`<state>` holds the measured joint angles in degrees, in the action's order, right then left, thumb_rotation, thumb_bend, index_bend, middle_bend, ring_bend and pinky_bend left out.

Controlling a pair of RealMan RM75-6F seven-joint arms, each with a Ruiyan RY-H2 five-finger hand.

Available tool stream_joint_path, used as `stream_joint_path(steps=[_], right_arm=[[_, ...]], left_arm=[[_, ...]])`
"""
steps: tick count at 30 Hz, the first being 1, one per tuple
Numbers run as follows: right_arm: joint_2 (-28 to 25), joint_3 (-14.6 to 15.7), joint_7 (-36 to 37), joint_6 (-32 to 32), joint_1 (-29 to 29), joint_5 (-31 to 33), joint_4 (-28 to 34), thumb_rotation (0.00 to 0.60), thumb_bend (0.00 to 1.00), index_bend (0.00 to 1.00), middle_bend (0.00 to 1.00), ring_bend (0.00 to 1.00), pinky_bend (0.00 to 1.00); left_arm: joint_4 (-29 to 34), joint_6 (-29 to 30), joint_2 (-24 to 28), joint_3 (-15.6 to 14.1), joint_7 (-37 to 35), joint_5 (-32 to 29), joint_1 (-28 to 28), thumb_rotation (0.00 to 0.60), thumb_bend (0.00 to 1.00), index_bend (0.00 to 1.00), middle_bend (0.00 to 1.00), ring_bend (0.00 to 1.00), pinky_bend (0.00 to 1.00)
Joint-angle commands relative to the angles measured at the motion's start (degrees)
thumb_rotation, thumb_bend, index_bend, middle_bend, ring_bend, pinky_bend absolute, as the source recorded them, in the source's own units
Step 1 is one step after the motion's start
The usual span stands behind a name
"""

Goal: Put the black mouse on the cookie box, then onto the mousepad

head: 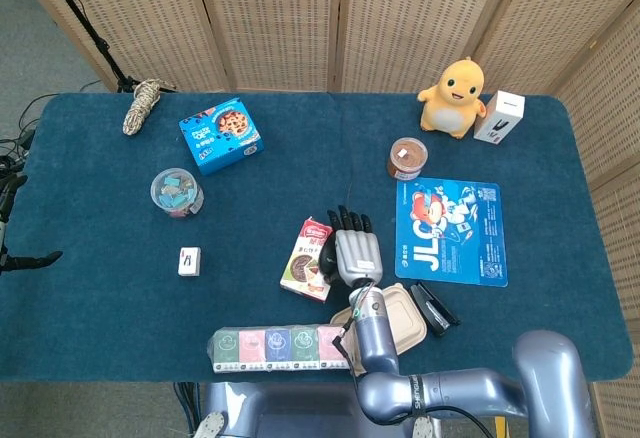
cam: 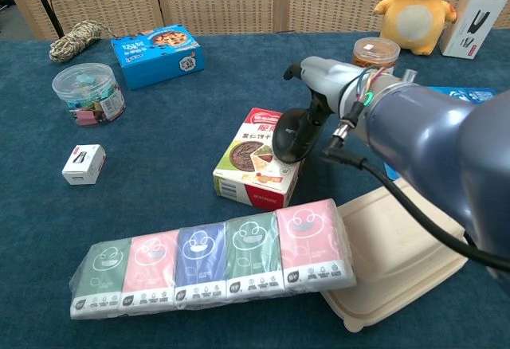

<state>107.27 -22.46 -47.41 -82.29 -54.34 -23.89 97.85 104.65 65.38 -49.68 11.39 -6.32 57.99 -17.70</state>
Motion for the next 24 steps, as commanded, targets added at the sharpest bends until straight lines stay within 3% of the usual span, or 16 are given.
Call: stream_joint_path(steps=[1, 9, 24], right_arm=[[-0.4, -2.2, 2.1, -0.5, 0.9, -0.6, 1.3, 0.6, 0.0, 0.0, 0.0, 0.0, 0.0], [2.7, -10.2, 2.7, -1.4, -2.2, 2.4, -3.4, 0.6, 0.0, 0.0, 0.0, 0.0, 0.0], [11.9, -12.9, 7.4, 4.2, -6.8, 1.6, -20.1, 0.6, 0.0, 0.0, 0.0, 0.0, 0.0]], left_arm=[[0.1, 0.0, 0.1, 0.0, -0.1, 0.1, 0.1, 0.6, 0.0, 0.0, 0.0, 0.0, 0.0], [-0.6, -2.6, 0.9, 0.2, -3.1, 0.7, -0.1, 0.6, 0.0, 0.0, 0.0, 0.0, 0.0], [-1.8, -3.4, 2.0, 0.5, -8.1, 3.1, 0.7, 0.6, 0.0, 0.0, 0.0, 0.0, 0.0]])
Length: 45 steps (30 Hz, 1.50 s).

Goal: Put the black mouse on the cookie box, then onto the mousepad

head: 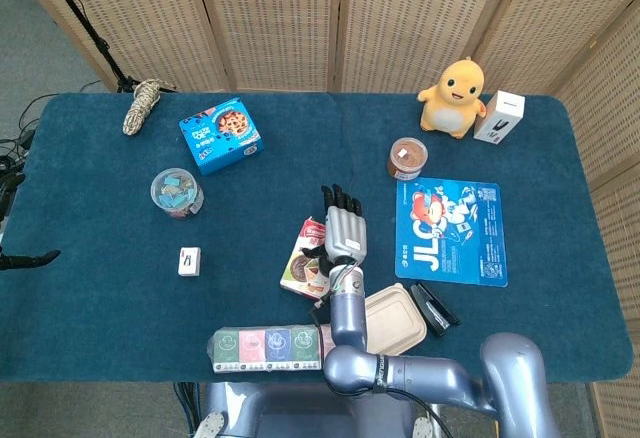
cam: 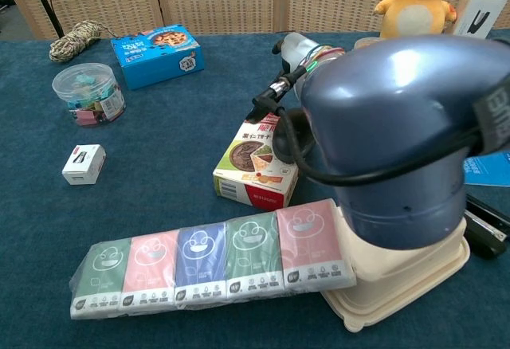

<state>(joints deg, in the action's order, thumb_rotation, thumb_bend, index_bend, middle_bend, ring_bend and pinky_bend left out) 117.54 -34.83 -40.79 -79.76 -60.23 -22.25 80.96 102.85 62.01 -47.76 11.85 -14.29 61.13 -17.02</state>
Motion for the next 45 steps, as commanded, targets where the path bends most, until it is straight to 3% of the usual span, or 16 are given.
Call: stream_joint_path(steps=[1, 9, 22, 30, 36, 40, 42, 45], right_arm=[[1.9, -0.5, 0.9, 1.9, -0.9, -0.1, -3.8, 0.6, 0.0, 0.0, 0.0, 0.0, 0.0], [2.1, 1.0, 0.3, 0.9, 1.5, -0.3, -4.0, 0.6, 0.0, 0.0, 0.0, 0.0, 0.0], [-1.4, 3.1, 0.5, -1.7, 8.1, -0.9, 5.2, 0.6, 0.0, 0.0, 0.0, 0.0, 0.02], [-1.6, 3.0, 1.2, -1.0, 9.3, -0.9, 5.2, 0.6, 0.0, 0.0, 0.0, 0.0, 0.34], [-1.5, 3.3, 1.5, -0.6, 10.0, -1.4, 4.7, 0.6, 0.0, 0.0, 0.0, 0.01, 0.51], [-1.3, 3.6, 2.0, -0.5, 10.1, -2.7, 3.9, 0.6, 0.0, 0.0, 0.02, 0.1, 0.57], [-1.2, 3.8, 2.0, -0.4, 10.2, -3.0, 3.5, 0.6, 0.05, 0.04, 0.05, 0.15, 0.58], [-1.2, 4.2, 1.9, 0.0, 10.4, -3.5, 3.1, 0.6, 0.31, 0.18, 0.12, 0.23, 0.59]], left_arm=[[-0.1, 0.0, 0.0, 0.0, -0.1, -0.1, 0.1, 0.6, 0.0, 0.0, 0.0, 0.0, 0.0], [0.2, -0.1, -0.2, 0.1, 0.8, -0.9, -0.2, 0.6, 0.0, 0.0, 0.0, 0.0, 0.0], [1.0, -0.2, -0.5, -0.1, 2.7, -1.6, -0.5, 0.6, 0.0, 0.0, 0.0, 0.0, 0.0], [1.2, -0.1, -0.6, -0.1, 3.2, -2.0, -0.6, 0.6, 0.0, 0.0, 0.0, 0.0, 0.0], [1.2, -0.1, -0.6, -0.2, 3.5, -2.1, -0.6, 0.6, 0.0, 0.0, 0.0, 0.0, 0.0], [1.3, -0.1, -0.6, -0.1, 3.5, -2.1, -0.6, 0.6, 0.0, 0.0, 0.0, 0.0, 0.0], [1.3, -0.2, -0.6, -0.1, 3.4, -2.1, -0.6, 0.6, 0.0, 0.0, 0.0, 0.0, 0.0], [1.3, -0.2, -0.6, -0.2, 3.4, -2.1, -0.6, 0.6, 0.0, 0.0, 0.0, 0.0, 0.0]])
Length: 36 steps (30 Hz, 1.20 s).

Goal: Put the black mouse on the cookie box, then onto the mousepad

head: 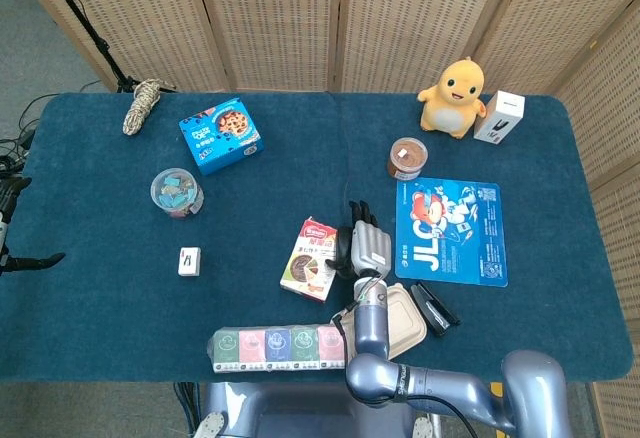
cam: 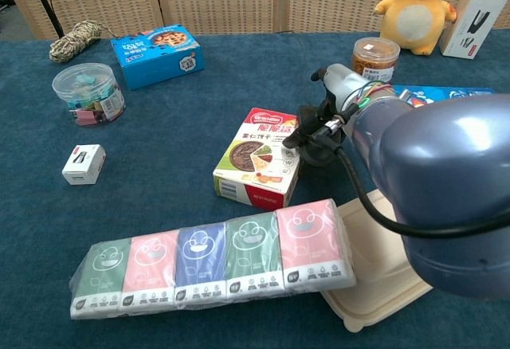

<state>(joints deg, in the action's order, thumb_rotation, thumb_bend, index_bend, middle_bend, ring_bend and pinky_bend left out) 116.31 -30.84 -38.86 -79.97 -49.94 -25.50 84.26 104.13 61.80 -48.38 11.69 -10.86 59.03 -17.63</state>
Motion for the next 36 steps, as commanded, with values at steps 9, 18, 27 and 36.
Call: stream_joint_path(steps=[9, 18, 27, 36], right_arm=[[-0.1, 1.4, 0.5, 0.0, 0.9, -3.2, -0.4, 0.6, 0.73, 0.29, 0.2, 0.33, 0.68], [-2.4, 1.3, -1.8, 0.0, 1.1, -5.1, 0.7, 0.6, 0.88, 0.29, 0.22, 0.34, 0.68], [-13.1, 1.1, -9.3, 3.0, 3.5, -1.0, -1.5, 0.6, 0.86, 0.29, 0.22, 0.34, 0.68], [-19.1, 4.3, -7.3, 12.7, 7.1, 1.8, -8.2, 0.6, 0.86, 0.29, 0.22, 0.34, 0.67]], left_arm=[[0.1, 0.0, 0.0, 0.0, 0.1, -0.1, 0.0, 0.6, 0.0, 0.0, 0.0, 0.0, 0.0], [0.1, -0.2, -0.1, 0.0, 0.3, -0.3, -0.1, 0.6, 0.0, 0.0, 0.0, 0.0, 0.0], [-0.3, -0.8, 0.0, 0.2, -0.2, -1.0, -0.3, 0.6, 0.0, 0.0, 0.0, 0.0, 0.0], [0.7, -0.3, -0.7, -0.2, 2.6, -1.6, -0.7, 0.6, 0.0, 0.0, 0.0, 0.0, 0.0]])
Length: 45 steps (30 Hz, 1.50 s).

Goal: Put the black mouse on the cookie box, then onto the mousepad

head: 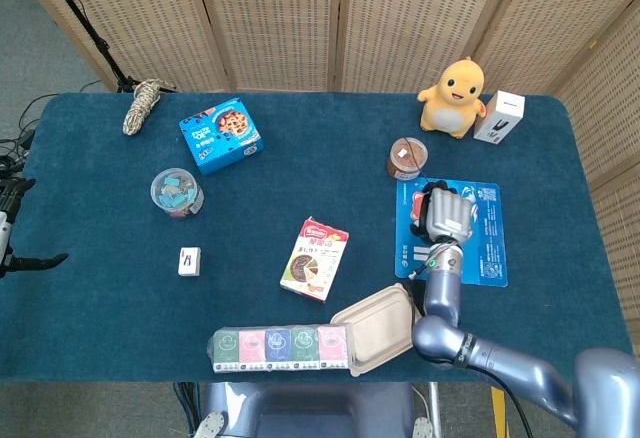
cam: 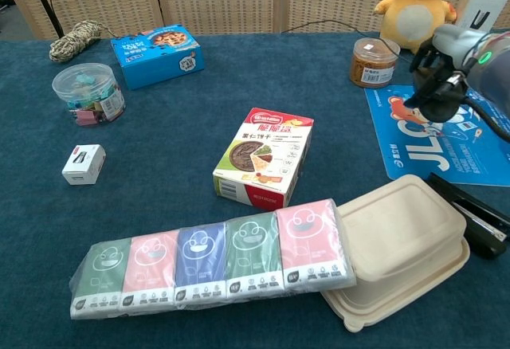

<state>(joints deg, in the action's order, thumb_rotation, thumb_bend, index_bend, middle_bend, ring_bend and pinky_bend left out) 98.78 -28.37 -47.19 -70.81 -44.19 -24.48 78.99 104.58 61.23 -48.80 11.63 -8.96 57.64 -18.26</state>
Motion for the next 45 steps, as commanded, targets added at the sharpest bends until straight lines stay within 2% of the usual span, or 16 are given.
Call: stream_joint_path(steps=[1, 9, 23, 25, 28, 30, 33, 36, 41, 45], right_arm=[[-1.7, 2.3, 1.1, 4.4, 1.5, 1.0, -3.9, 0.6, 0.86, 0.3, 0.22, 0.34, 0.67], [-1.6, 5.9, 2.8, 12.8, 1.4, 0.6, -12.2, 0.6, 0.85, 0.31, 0.23, 0.34, 0.67], [-2.1, 9.6, 8.6, 18.4, 0.7, -6.8, -14.0, 0.6, 0.83, 0.3, 0.22, 0.32, 0.67], [-2.7, 9.9, 9.1, 19.2, 0.7, -6.6, -13.4, 0.6, 0.75, 0.25, 0.17, 0.26, 0.64], [-3.3, 10.8, 8.0, 19.0, 0.6, -6.1, -12.9, 0.6, 0.54, 0.07, 0.04, 0.09, 0.57], [-3.6, 11.5, 6.9, 18.2, 0.5, -5.7, -12.5, 0.6, 0.42, 0.0, 0.0, 0.01, 0.5], [-4.2, 11.6, 6.2, 17.1, 0.5, -4.7, -11.0, 0.6, 0.32, 0.0, 0.0, 0.0, 0.44], [-5.4, 11.8, 5.0, 15.8, 0.5, -3.6, -8.4, 0.6, 0.25, 0.0, 0.0, 0.0, 0.42], [-7.6, 11.6, 3.6, 13.0, 0.5, -2.1, -3.2, 0.6, 0.2, 0.0, 0.0, 0.0, 0.4], [-11.7, 10.6, 4.3, 9.2, 1.1, -3.6, 5.0, 0.6, 0.16, 0.0, 0.0, 0.0, 0.4]], left_arm=[[0.3, 0.3, -0.4, -0.2, 1.1, -0.3, -0.2, 0.6, 0.0, 0.0, 0.0, 0.0, 0.0], [0.7, 0.9, -0.9, -0.2, 2.8, -1.4, -0.5, 0.6, 0.0, 0.0, 0.0, 0.0, 0.0], [0.4, 0.6, -1.1, 0.1, 3.4, -2.9, -0.8, 0.6, 0.0, 0.0, 0.0, 0.0, 0.0], [0.4, 0.6, -1.1, 0.1, 3.4, -3.0, -0.8, 0.6, 0.0, 0.0, 0.0, 0.0, 0.0], [0.5, 0.5, -1.1, 0.1, 3.1, -3.0, -0.8, 0.6, 0.0, 0.0, 0.0, 0.0, 0.0], [0.5, 0.4, -1.1, 0.1, 3.0, -2.8, -0.8, 0.6, 0.0, 0.0, 0.0, 0.0, 0.0], [0.4, 0.4, -1.0, 0.1, 2.9, -2.6, -0.7, 0.6, 0.0, 0.0, 0.0, 0.0, 0.0], [0.4, 0.4, -1.0, 0.1, 2.8, -2.5, -0.7, 0.6, 0.0, 0.0, 0.0, 0.0, 0.0], [0.5, 0.4, -1.0, -0.1, 2.9, -2.2, -0.7, 0.6, 0.0, 0.0, 0.0, 0.0, 0.0], [0.6, 0.7, -0.9, -0.2, 2.8, -1.9, -0.4, 0.6, 0.0, 0.0, 0.0, 0.0, 0.0]])
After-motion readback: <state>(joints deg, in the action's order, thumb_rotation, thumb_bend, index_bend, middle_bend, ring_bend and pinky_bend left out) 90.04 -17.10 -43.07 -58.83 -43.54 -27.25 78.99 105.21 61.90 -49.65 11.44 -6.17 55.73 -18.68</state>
